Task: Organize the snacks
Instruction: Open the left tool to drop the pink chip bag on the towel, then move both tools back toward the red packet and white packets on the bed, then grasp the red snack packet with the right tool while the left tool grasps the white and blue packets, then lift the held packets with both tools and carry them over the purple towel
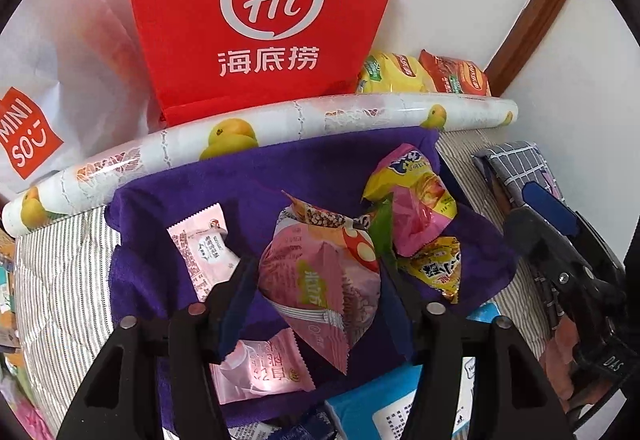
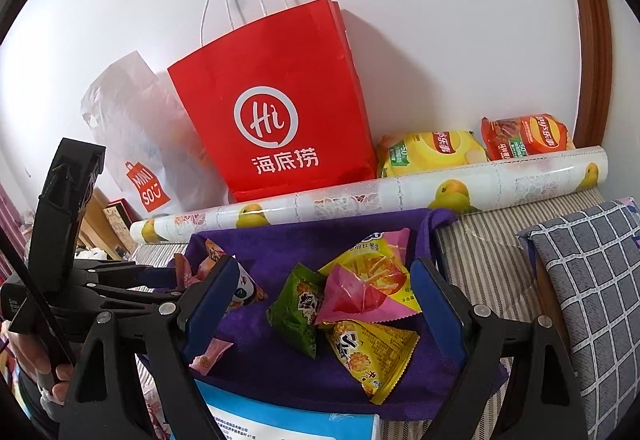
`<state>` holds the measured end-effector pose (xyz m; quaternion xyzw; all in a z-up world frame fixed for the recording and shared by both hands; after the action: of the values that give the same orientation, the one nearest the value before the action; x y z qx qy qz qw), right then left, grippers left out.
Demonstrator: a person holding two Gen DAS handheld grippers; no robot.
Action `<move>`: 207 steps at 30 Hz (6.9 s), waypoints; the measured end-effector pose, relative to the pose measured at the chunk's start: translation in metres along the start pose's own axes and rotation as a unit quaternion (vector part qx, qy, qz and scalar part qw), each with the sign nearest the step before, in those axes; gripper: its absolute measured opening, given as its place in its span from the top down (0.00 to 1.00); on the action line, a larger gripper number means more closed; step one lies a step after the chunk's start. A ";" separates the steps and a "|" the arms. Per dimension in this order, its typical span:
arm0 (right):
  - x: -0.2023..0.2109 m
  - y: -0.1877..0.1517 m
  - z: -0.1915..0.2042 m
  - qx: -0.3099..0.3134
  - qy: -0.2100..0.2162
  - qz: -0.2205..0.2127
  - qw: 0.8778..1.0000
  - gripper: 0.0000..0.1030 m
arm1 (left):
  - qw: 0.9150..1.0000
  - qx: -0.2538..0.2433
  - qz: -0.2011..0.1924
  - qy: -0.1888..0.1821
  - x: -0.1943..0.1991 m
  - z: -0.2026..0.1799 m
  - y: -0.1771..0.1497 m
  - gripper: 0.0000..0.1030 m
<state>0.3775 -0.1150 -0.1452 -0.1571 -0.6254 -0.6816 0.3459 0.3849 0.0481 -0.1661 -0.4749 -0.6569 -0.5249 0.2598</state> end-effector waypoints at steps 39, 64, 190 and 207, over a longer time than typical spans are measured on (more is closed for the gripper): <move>0.127 -0.046 -0.023 -0.018 -0.078 -0.009 0.997 0.19 | 0.991 -0.058 -0.118 0.002 0.105 -0.049 -0.003 0.34; 0.181 -0.108 0.010 -0.006 -0.054 0.001 0.999 0.19 | 0.995 -0.004 -0.098 -0.005 0.149 -0.015 -0.117 0.34; 0.149 -0.181 0.009 0.053 -0.079 0.051 0.994 0.66 | 0.997 0.004 -0.079 -0.013 0.122 0.021 -0.196 0.47; 0.174 -0.168 0.006 0.045 -0.085 0.032 0.995 0.66 | 0.995 -0.001 -0.092 -0.039 0.139 -0.005 -0.184 0.47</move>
<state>0.1401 -0.1608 -0.1568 -0.2185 -0.6775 -0.6251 0.3202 0.1619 0.0921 -0.1292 -0.4330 -0.7066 -0.5283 0.1845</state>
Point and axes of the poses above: each gripper's, at about its wrist camera, not at the fingertips, and x roughly against the way its jaws point, z to its left, y to its top, the point moved 6 cm from there along -x, roughly the way its jaws point, and after that the axes turned 9 degrees about -y, right-handed, at the moved point
